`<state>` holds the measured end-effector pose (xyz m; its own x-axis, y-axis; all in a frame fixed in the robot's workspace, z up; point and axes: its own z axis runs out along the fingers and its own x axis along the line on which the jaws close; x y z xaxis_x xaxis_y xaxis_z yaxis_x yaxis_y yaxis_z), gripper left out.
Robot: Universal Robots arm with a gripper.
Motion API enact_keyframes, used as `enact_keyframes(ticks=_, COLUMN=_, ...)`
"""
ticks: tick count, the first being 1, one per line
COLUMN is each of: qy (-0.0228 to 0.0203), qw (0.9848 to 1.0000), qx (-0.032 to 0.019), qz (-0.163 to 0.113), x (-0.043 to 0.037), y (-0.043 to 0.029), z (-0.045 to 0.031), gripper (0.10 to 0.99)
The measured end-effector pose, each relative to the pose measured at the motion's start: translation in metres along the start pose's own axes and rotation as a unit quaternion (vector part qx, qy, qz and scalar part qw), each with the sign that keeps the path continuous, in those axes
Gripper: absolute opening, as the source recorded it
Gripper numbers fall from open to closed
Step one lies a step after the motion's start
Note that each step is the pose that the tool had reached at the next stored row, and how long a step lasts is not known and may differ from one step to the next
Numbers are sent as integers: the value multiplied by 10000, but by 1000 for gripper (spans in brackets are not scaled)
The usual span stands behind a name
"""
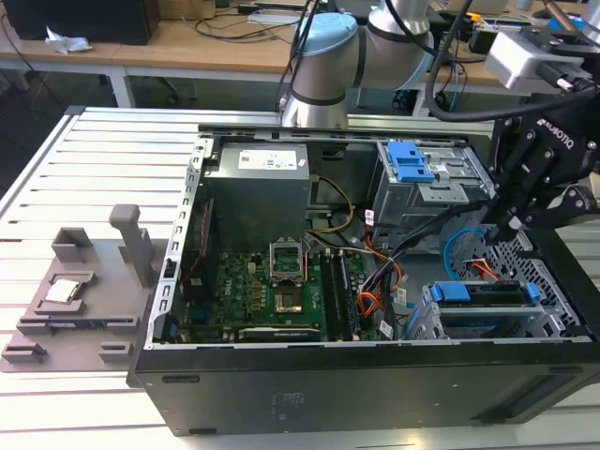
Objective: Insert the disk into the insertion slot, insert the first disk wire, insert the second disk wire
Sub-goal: 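Insert the second disk wire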
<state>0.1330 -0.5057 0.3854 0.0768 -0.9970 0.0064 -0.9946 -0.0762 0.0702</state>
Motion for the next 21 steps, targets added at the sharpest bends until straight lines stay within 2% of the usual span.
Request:
enact_keyframes(ticks=3, qy=39, qw=9999, qx=-1, qz=-116, x=-20, y=0, z=28, gripper=302)
enact_keyframes(ticks=4, qy=75, qw=9997, qx=-3, qz=-234, x=-26, y=0, z=48, gripper=302)
enact_keyframes(ticks=6, qy=105, qw=9995, qx=-5, qz=-297, x=-27, y=0, z=57, gripper=302)
enact_keyframes(ticks=10, qy=111, qw=9995, qx=-5, qz=-299, x=-27, y=0, z=57, gripper=302)
enact_keyframes(ticks=12, qy=117, qw=9995, qx=-6, qz=-301, x=-27, y=0, z=57, gripper=106)
enact_keyframes(ticks=16, qy=122, qw=9995, qx=-6, qz=-302, x=-17, y=1, z=58, gripper=106)
enact_keyframes(ticks=17, qy=123, qw=9995, qx=-6, qz=-302, x=6, y=2, z=58, gripper=106)
enact_keyframes(ticks=21, qy=121, qw=9995, qx=-6, qz=-290, x=227, y=14, z=126, gripper=106)
